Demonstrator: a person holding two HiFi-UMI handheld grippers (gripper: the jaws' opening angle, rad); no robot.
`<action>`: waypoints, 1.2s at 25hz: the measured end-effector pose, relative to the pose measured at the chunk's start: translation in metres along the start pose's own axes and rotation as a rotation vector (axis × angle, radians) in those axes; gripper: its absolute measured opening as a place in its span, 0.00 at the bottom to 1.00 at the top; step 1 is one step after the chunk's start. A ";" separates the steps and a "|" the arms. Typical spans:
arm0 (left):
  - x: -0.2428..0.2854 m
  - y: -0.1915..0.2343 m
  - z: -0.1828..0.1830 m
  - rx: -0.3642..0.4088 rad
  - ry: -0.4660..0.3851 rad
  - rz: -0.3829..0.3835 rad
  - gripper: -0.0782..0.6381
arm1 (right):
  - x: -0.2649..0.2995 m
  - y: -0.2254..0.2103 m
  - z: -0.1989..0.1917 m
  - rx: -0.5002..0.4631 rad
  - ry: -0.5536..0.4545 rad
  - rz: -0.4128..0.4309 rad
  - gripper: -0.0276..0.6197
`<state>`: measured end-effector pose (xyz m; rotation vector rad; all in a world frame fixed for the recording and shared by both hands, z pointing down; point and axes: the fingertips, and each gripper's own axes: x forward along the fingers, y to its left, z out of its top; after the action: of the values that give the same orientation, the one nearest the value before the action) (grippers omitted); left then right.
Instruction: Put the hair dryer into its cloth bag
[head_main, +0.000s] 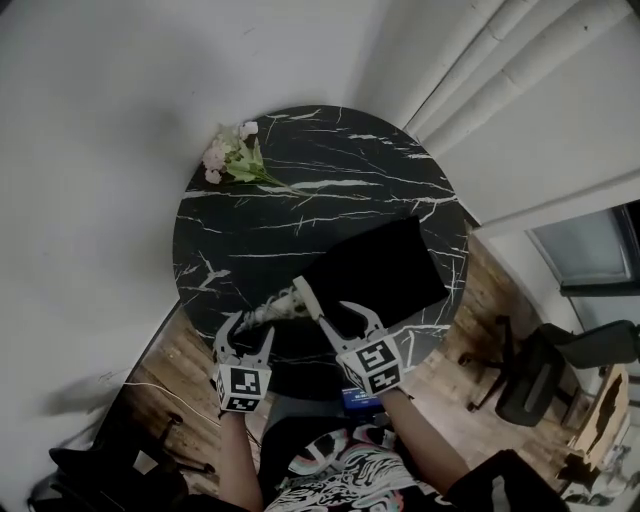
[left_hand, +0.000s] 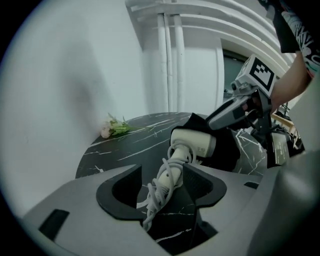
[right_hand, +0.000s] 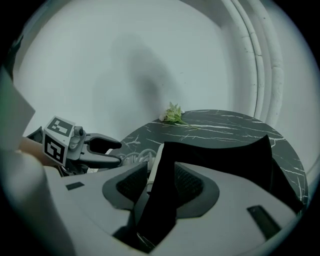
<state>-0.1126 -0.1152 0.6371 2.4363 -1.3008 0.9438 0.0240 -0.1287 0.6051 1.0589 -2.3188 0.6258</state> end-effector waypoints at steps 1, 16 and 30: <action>0.003 0.000 -0.002 0.012 0.008 -0.006 0.46 | 0.003 0.000 -0.001 -0.003 0.010 0.000 0.24; 0.031 -0.004 -0.029 0.099 0.129 -0.123 0.51 | 0.014 -0.011 -0.007 -0.037 0.081 -0.074 0.20; 0.022 -0.018 -0.028 0.199 0.086 -0.184 0.36 | 0.006 -0.016 -0.002 -0.019 0.058 -0.070 0.08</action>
<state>-0.1014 -0.1063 0.6742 2.5757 -0.9765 1.1614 0.0339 -0.1403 0.6140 1.0943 -2.2234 0.5983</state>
